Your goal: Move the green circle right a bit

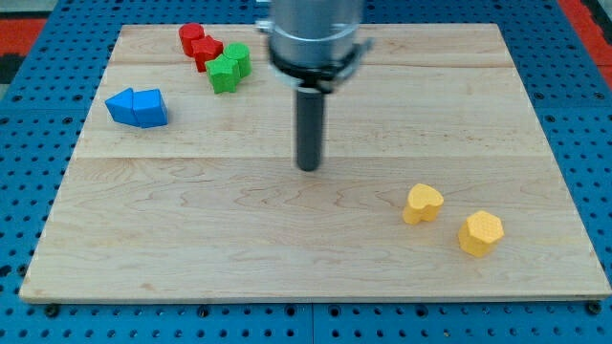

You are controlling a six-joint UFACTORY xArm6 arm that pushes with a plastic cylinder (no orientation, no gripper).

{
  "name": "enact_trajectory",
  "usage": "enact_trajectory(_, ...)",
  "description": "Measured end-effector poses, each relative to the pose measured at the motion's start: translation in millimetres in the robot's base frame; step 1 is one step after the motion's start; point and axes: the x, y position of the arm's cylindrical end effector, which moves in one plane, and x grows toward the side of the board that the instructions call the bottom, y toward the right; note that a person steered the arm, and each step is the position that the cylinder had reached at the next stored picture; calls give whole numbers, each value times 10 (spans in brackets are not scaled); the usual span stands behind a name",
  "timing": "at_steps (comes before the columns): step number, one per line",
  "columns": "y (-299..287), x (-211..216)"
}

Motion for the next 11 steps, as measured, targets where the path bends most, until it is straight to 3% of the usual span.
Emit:
enact_trajectory(1, -509, -256)
enact_trajectory(2, -618, -840)
enact_trajectory(4, -1360, -1211)
enact_trajectory(5, -1353, -1464)
enact_trajectory(7, -631, -1730)
enact_trajectory(10, -325, -2130)
enact_trajectory(11, 136, -2125)
